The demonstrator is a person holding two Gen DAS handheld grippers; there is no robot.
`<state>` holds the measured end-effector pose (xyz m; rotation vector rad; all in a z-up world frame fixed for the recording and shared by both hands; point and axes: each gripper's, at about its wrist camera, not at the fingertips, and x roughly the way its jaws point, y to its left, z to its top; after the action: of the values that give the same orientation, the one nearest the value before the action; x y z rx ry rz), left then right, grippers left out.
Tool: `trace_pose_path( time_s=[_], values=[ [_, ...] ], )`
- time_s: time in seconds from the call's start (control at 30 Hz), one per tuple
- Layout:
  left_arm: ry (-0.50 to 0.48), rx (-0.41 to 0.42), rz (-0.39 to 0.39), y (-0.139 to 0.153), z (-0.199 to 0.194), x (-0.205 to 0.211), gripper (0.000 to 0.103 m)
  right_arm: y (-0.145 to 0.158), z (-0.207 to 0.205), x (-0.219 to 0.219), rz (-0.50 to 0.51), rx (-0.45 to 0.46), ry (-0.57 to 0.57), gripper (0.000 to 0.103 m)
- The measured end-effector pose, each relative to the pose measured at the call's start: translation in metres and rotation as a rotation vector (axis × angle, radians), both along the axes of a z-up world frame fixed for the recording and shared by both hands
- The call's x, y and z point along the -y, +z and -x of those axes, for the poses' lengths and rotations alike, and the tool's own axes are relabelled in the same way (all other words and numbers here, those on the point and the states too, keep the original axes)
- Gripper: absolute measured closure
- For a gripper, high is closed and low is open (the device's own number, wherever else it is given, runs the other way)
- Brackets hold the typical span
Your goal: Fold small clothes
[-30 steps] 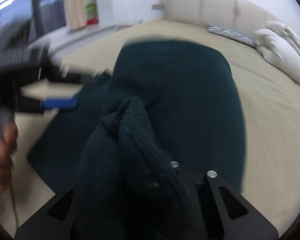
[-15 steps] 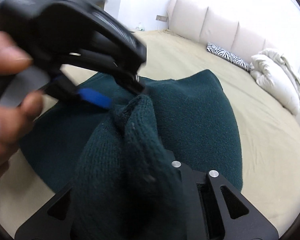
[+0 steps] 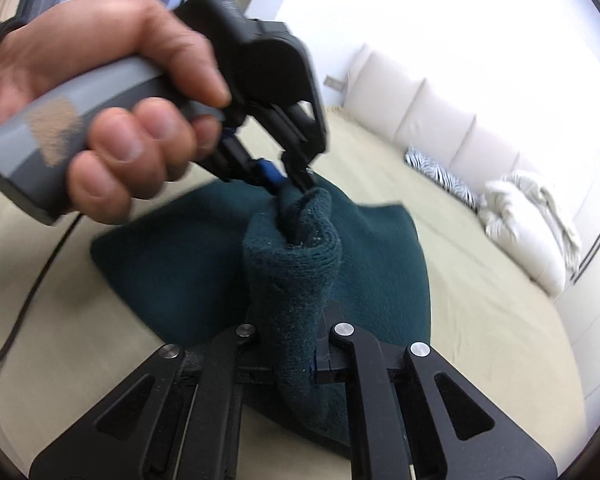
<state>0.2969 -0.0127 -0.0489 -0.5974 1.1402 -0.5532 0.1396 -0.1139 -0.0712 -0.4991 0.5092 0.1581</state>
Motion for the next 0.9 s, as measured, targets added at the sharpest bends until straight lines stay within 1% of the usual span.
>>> trace_pose_path(
  time_s=[0.1,0.2,0.27,0.37,0.47,0.53,0.57,0.63,0.7,0.73,0.77,0.8,0.83,0.87,0.9],
  values=[
    [-0.006,0.038,-0.029,0.012,-0.002,-0.017,0.089,0.000,0.001,-0.019,0.018,0.012,0.046,0.096],
    [0.011,0.046,-0.060,0.010,-0.007,-0.039,0.089,-0.003,-0.002,-0.039,0.029,0.009,0.108,0.096],
    [0.023,0.038,-0.073,0.002,-0.009,-0.052,0.089,-0.011,-0.011,-0.048,0.041,-0.006,0.144,0.096],
    [0.036,0.011,-0.076,-0.018,-0.013,-0.069,0.089,-0.023,-0.012,-0.067,0.056,-0.041,0.179,0.096],
    [0.035,-0.003,-0.083,-0.038,-0.016,-0.071,0.089,-0.047,-0.028,-0.078,0.122,-0.092,0.195,0.095],
    [0.037,0.005,-0.075,-0.044,-0.016,-0.072,0.088,-0.053,-0.030,-0.080,0.129,-0.118,0.195,0.095],
    [0.042,0.003,-0.064,-0.047,-0.015,-0.073,0.087,-0.053,-0.029,-0.079,0.123,-0.129,0.198,0.092],
    [0.049,-0.003,-0.042,-0.049,-0.014,-0.078,0.085,-0.046,-0.031,-0.077,0.077,-0.159,0.211,0.090],
    [0.052,0.005,-0.058,-0.047,-0.014,-0.080,0.084,-0.041,-0.028,-0.074,0.021,-0.208,0.242,0.080],
    [0.055,0.014,-0.078,-0.043,-0.012,-0.081,0.082,-0.037,-0.024,-0.070,-0.017,-0.234,0.260,0.078],
    [0.062,0.027,-0.115,-0.038,-0.010,-0.082,0.077,-0.032,-0.022,-0.058,-0.066,-0.261,0.277,0.077],
    [0.077,0.046,-0.161,-0.031,-0.007,-0.084,0.075,-0.027,-0.017,-0.049,-0.131,-0.297,0.291,0.077],
    [0.097,0.067,-0.200,-0.022,-0.003,-0.086,0.074,-0.022,-0.013,-0.037,-0.207,-0.345,0.298,0.077],
    [0.119,0.099,-0.241,-0.012,0.002,-0.088,0.074,-0.016,0.000,-0.034,-0.282,-0.378,0.296,0.077],
    [0.134,0.142,-0.279,0.001,0.007,-0.086,0.074,-0.009,0.004,-0.014,-0.377,-0.400,0.280,0.077]
  ],
)
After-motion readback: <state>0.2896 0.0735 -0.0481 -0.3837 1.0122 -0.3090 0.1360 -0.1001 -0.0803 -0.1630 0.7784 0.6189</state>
